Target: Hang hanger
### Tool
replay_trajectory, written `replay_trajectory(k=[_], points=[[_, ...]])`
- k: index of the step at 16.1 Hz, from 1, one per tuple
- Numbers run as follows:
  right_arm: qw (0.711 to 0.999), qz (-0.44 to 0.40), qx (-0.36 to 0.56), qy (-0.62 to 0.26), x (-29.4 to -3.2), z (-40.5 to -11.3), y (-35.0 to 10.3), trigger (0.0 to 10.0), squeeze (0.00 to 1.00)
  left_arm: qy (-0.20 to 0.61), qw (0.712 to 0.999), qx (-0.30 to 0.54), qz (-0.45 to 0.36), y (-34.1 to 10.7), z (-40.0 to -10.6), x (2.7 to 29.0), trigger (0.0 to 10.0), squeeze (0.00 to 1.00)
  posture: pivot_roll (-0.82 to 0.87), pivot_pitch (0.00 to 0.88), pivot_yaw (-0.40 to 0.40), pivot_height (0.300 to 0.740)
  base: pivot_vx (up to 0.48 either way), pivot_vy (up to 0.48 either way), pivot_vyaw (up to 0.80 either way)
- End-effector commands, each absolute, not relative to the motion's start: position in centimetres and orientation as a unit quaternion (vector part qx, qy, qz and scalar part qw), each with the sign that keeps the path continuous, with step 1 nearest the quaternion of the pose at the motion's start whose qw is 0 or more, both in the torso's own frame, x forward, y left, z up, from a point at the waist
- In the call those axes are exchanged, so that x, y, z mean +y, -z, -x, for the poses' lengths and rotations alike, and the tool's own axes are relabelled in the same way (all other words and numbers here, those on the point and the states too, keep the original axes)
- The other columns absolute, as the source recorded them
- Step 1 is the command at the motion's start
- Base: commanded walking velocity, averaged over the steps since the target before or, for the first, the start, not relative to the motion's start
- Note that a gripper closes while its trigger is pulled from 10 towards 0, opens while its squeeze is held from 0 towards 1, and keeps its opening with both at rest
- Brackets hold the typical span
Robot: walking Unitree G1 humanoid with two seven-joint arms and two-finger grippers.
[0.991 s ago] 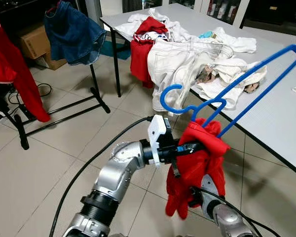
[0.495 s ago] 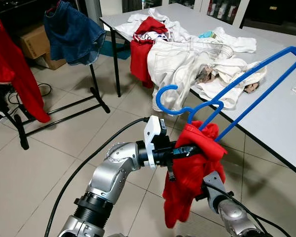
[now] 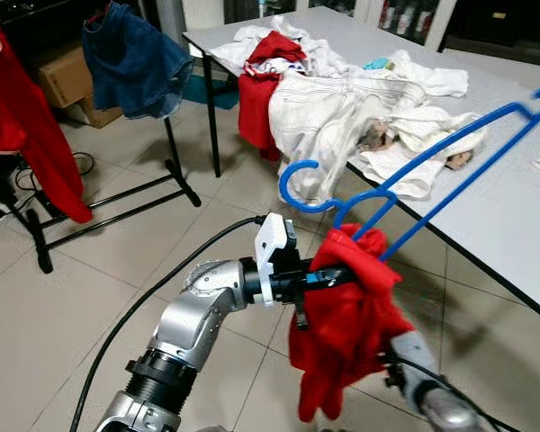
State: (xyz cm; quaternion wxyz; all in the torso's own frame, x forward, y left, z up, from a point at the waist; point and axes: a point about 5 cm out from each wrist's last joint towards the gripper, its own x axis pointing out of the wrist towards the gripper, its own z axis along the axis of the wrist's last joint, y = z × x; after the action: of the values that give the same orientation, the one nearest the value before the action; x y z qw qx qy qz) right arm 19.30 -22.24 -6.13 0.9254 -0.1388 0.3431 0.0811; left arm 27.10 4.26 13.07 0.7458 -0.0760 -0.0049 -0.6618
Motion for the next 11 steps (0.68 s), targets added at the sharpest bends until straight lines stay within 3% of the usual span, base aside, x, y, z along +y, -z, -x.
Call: replay_trajectory(k=[1,7,8,9,10,11], points=[[0.926,0.128,0.347,-0.079,-22.1,-19.0,6.3,10.0,0.0,0.667,0.742,-0.023,0.059,-13.9,-27.5,3.9,10.0,0.0,-0.09,0.0,0.017,0.74,0.0,0.0,0.0],[0.931,0.128,0.336,-0.07,-22.2,-18.8,6.3,10.0,0.0,0.634,0.771,0.006,0.052,-12.4,-28.0,5.2,10.0,0.0,-0.08,0.0,0.009,0.74,0.0,0.0,0.0],[0.931,0.131,0.337,-0.038,-23.3,-18.4,6.2,10.0,0.51,0.625,0.778,0.01,0.056,-12.2,-28.1,5.8,10.0,0.0,-0.07,0.0,0.008,0.74,0.0,0.0,0.0],[0.931,0.127,0.341,-0.026,-23.8,-18.1,6.2,10.0,0.51,0.622,0.781,0.011,0.056,-12.1,-28.1,6.1,10.0,0.0,-0.07,0.0,0.008,0.74,0.0,0.0,0.0],[0.93,0.11,0.348,-0.036,-23.7,-17.8,6.4,10.0,0.96,0.621,0.782,0.011,0.055,-12.0,-28.1,6.2,10.0,0.0,-0.07,0.0,0.008,0.74,0.0,0.0,0.0],[0.93,0.106,0.35,-0.044,-23.6,-17.7,6.5,10.0,1.0,0.621,0.781,0.012,0.055,-12.0,-28.0,6.3,10.0,0.0,-0.07,0.0,0.009,0.74,0.0,0.0,0.0]])
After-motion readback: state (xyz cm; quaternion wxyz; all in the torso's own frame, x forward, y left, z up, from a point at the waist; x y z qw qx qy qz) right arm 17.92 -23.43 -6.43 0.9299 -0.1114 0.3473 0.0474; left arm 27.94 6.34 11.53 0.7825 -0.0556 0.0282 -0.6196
